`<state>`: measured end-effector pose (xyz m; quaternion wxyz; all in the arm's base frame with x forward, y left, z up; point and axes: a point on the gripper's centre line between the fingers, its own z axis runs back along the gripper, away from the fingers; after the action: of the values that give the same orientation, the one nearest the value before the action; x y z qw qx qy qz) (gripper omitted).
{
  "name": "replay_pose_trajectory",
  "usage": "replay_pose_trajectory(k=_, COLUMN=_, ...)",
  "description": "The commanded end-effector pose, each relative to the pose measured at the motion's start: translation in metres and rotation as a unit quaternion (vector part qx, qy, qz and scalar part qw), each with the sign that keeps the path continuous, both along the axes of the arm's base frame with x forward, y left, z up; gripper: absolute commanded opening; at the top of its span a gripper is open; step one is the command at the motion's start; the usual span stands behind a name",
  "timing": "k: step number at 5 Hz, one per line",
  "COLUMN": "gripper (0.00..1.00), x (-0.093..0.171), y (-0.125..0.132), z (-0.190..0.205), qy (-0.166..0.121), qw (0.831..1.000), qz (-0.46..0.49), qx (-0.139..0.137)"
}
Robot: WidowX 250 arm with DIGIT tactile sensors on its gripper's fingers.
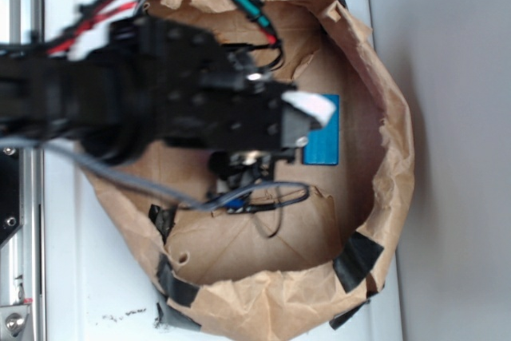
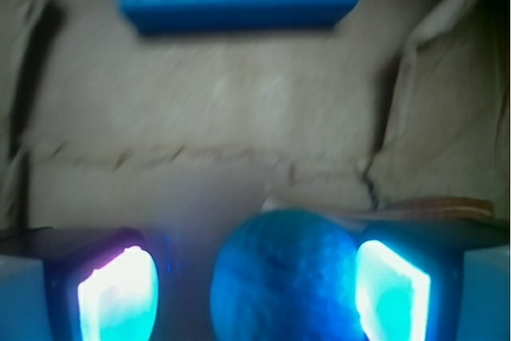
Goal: Grab the blue ball.
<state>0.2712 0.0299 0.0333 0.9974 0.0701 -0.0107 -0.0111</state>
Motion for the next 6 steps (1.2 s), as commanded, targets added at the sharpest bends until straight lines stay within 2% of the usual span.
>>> replay_pose_trajectory(k=1, gripper=0.00, x=0.008, y=-0.001, z=0.018, qy=-0.040, qw=0.999, qz=0.000, qx=0.011)
replay_pose_trajectory(k=4, gripper=0.00, x=-0.010, y=-0.013, z=0.029, qy=-0.061, qw=0.998, qz=-0.013, qx=0.022)
replay_pose_trajectory(k=5, gripper=0.00, x=-0.023, y=-0.020, z=0.061, qy=-0.092, qw=0.996, qz=-0.013, qx=-0.010)
replay_pose_trajectory(k=6, gripper=0.00, x=-0.036, y=-0.022, z=0.098, qy=-0.132, qw=0.989, qz=-0.018, qx=-0.056)
